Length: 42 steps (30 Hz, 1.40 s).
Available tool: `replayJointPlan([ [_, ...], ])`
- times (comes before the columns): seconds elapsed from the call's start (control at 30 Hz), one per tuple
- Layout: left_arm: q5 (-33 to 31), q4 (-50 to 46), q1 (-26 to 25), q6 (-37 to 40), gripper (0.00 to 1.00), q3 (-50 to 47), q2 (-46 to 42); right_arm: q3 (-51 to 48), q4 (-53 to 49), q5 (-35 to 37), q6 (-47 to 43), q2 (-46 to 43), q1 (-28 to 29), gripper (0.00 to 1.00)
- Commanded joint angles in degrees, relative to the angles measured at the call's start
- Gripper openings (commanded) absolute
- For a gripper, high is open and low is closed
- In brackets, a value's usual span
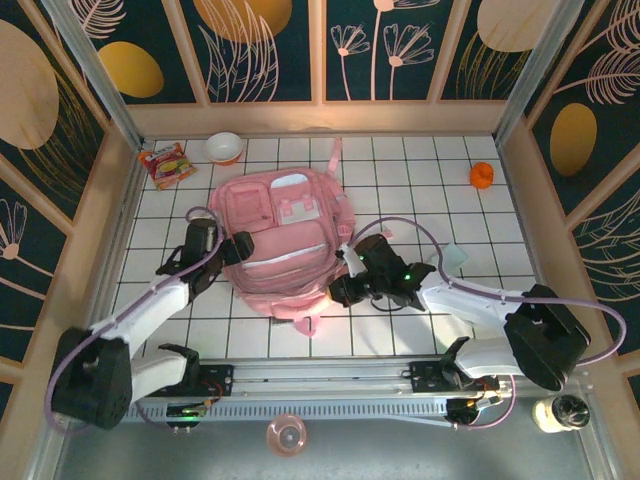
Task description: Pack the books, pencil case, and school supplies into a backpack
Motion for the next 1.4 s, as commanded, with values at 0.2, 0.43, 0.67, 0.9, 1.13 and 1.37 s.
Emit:
replayJointPlan([
  [0.2,10.4,12.1,0.2,0.1,0.80,10.4,18.3,0.2,9.5,1.4,5.3,4.7,5.7,0.00],
  [0.43,11.1,12.9,-0.9,0.0,0.78,20.6,25.9,4.4,14.2,2.8,7.3,9.2,6.2,0.00],
  [0.67,7.2,1.3,-1.5,-9.1,0.81,17.1,11.6,9.3,15.6,5.4,9.0,13.7,6.2,0.00],
  [0.9,3.5,-14.0,-1.6,-25.5,0.82,9.3,-7.3,14.8,15.3,5.2,8.5,18.2,6.1,0.00],
  [1.13,8.1,-15.1,-3.0,-50.9,0.73,-0.5,-21.1,19.2,13.0,6.6,6.5,20.7,6.8,0.00],
  [1.37,11.0,-12.6,-7.0,-55.8,0.69,-1.0,-18.5,22.7,9.1,8.8,3.8,23.3,9.0,0.00],
])
